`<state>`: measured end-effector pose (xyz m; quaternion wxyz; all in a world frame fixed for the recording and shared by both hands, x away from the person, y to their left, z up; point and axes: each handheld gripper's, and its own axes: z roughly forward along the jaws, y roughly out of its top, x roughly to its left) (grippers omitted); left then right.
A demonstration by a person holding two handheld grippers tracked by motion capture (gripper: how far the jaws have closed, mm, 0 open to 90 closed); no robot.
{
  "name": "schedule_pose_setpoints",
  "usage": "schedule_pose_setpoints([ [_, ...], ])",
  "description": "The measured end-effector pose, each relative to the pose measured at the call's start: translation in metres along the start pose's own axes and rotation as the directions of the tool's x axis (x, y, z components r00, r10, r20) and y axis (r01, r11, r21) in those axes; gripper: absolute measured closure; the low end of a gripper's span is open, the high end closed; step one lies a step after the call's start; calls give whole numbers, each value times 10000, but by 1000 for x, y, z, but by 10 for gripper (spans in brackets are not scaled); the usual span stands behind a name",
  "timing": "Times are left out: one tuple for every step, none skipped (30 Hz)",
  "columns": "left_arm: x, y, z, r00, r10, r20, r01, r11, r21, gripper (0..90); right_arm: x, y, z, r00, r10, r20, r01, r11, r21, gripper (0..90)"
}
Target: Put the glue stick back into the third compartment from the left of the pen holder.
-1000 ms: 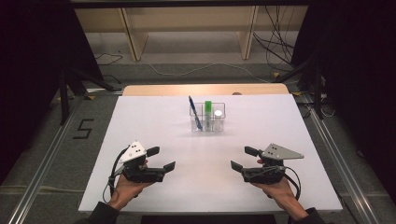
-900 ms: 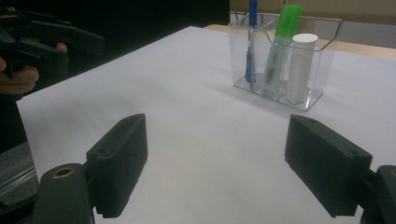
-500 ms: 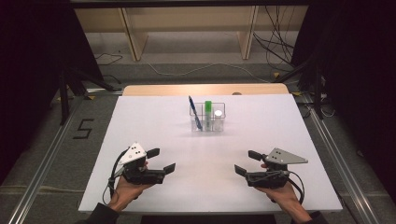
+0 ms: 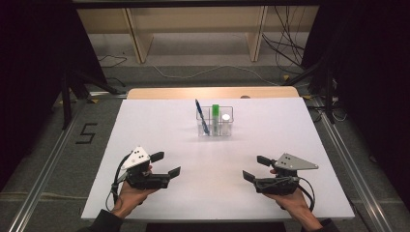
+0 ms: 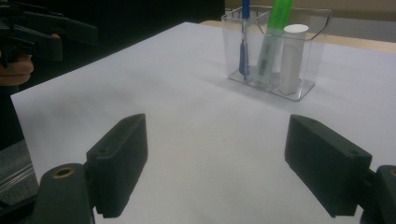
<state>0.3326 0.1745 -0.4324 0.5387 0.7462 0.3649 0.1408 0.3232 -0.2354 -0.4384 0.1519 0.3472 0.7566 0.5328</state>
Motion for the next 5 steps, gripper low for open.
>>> schedule_pose_setpoints([
  [0, 0, 0, 10000, -1, 6, 1, 10000, 6, 141, 0, 0, 0, 10000, -16, 6, 16, 10000, 0, 222],
  [0, 0, 0, 10000, 0, 10, 0, 10000, 0, 141, 0, 0, 0, 10000, -10, 0, 10, 10000, 2, 222],
  [0, 0, 0, 10000, 2, 4, -2, 10000, -14, 141, 0, 0, 0, 10000, -12, -5, 12, 10000, -1, 222],
  [0, 0, 0, 10000, 2, 7, -2, 10000, -15, 141, 0, 0, 0, 10000, -31, -6, 31, 10000, -4, 222],
  [0, 0, 0, 10000, 3, 8, -3, 10000, -3, 141, 0, 0, 0, 10000, -35, -1, 35, 10000, -2, 222],
])
